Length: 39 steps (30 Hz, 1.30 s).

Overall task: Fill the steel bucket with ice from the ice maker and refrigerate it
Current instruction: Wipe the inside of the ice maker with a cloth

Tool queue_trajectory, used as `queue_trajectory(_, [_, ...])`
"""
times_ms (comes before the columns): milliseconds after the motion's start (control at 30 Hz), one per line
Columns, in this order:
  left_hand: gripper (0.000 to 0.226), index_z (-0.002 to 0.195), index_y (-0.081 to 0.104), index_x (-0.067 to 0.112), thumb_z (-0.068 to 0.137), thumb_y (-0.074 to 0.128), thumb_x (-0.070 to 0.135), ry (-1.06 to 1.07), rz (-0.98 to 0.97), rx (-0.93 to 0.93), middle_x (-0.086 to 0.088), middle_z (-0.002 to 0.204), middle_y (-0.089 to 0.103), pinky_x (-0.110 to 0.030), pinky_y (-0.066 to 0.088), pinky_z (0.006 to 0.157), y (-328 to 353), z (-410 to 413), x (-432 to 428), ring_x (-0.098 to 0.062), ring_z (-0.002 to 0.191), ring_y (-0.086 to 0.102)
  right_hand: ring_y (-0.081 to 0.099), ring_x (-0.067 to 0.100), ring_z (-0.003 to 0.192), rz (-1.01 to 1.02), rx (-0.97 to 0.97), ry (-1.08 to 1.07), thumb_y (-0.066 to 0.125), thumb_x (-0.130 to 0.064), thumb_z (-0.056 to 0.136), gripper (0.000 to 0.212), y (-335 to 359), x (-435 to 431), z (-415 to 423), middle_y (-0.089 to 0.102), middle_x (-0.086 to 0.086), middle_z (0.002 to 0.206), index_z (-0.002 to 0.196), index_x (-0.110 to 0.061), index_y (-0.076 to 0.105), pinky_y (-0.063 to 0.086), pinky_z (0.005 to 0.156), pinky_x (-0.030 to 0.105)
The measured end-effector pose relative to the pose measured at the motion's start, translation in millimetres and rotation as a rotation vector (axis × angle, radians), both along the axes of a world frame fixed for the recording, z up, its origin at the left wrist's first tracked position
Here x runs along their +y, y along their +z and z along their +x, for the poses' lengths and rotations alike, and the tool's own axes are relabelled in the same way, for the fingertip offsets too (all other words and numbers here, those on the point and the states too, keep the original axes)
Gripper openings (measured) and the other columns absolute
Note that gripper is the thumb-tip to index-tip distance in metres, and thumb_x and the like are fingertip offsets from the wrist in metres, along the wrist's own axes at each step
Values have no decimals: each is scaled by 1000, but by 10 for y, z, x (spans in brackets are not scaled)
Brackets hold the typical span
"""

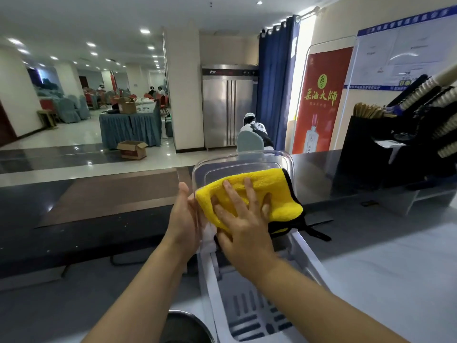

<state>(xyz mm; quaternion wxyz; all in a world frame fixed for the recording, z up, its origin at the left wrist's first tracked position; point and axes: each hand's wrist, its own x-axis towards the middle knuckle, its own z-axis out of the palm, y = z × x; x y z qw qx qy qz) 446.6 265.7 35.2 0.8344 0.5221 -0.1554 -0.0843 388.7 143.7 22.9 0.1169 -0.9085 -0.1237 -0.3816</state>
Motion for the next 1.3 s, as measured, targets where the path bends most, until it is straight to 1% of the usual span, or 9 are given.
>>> queue_trajectory(100, [84, 117, 64, 7, 89, 13, 68, -45, 20, -1, -23, 118, 64, -49, 49, 91, 3, -2, 32, -38, 111, 61, 17, 37, 143, -127, -7, 17, 72, -13, 69, 64, -63, -44, -83, 33, 1, 153, 128, -32, 58, 24, 100, 72])
queue_trajectory(233, [86, 124, 56, 4, 84, 18, 70, -140, -7, -45, -19, 125, 61, -45, 54, 84, 14, -46, 44, -37, 114, 59, 42, 37, 131, -282, -50, 47, 71, -9, 67, 60, -121, -114, -203, 48, 2, 143, 121, -33, 63, 43, 85, 60])
queue_trajectory(367, [70, 126, 53, 4, 89, 29, 58, -185, -11, -80, -17, 130, 59, -38, 54, 85, 10, -63, 45, -31, 120, 55, 54, 35, 117, -321, -19, 89, 70, -9, 68, 50, -81, -162, -282, 56, 1, 136, 114, -30, 68, 49, 70, 48])
queue_trajectory(533, [72, 128, 52, 3, 85, 35, 59, -179, 6, -123, -18, 132, 56, -38, 39, 105, 28, -70, 67, -27, 126, 51, 62, 35, 97, -421, 125, 211, 70, -1, 64, 39, 96, -236, -414, 68, -3, 116, 93, -27, 75, 49, 62, 44])
queue_trajectory(633, [72, 129, 51, 1, 88, 32, 58, -177, 19, -144, -19, 133, 55, -38, 35, 110, -2, -48, 67, -28, 127, 49, 59, 34, 93, -395, 310, 345, 62, -1, 66, 35, 134, -188, -502, 70, -4, 110, 89, -23, 76, 48, 69, 48])
queue_trajectory(767, [72, 129, 52, 2, 90, 31, 59, -181, 23, -159, -17, 131, 57, -33, 40, 107, -33, -45, 70, -28, 127, 51, 43, 28, 110, -146, 576, 386, 51, 3, 82, 53, 52, -45, -485, 53, -10, 137, 121, -28, 65, 37, 96, 39])
queue_trajectory(967, [73, 126, 53, 0, 89, 31, 59, -166, 15, -186, -18, 128, 60, -35, 41, 106, -28, -66, 54, -30, 123, 53, 40, 24, 116, -138, 787, 476, 40, 12, 81, 64, 73, -123, -461, 44, -16, 144, 126, -29, 61, 24, 96, 21])
queue_trajectory(1100, [73, 126, 53, -1, 89, 30, 58, -157, 20, -210, -18, 127, 60, -39, 36, 110, -43, -66, 56, -30, 123, 54, 40, 8, 123, -175, 915, 590, 41, 16, 78, 63, 125, -234, -544, 48, -14, 141, 118, -24, 67, 23, 93, 8])
queue_trajectory(1300, [74, 123, 54, -4, 90, 32, 58, -126, 7, -220, -16, 120, 65, -37, 45, 102, -45, -87, 34, -31, 118, 57, 49, 14, 123, -167, 913, 669, 51, 16, 82, 45, 123, -291, -674, 54, -4, 137, 110, -12, 72, 36, 103, 25])
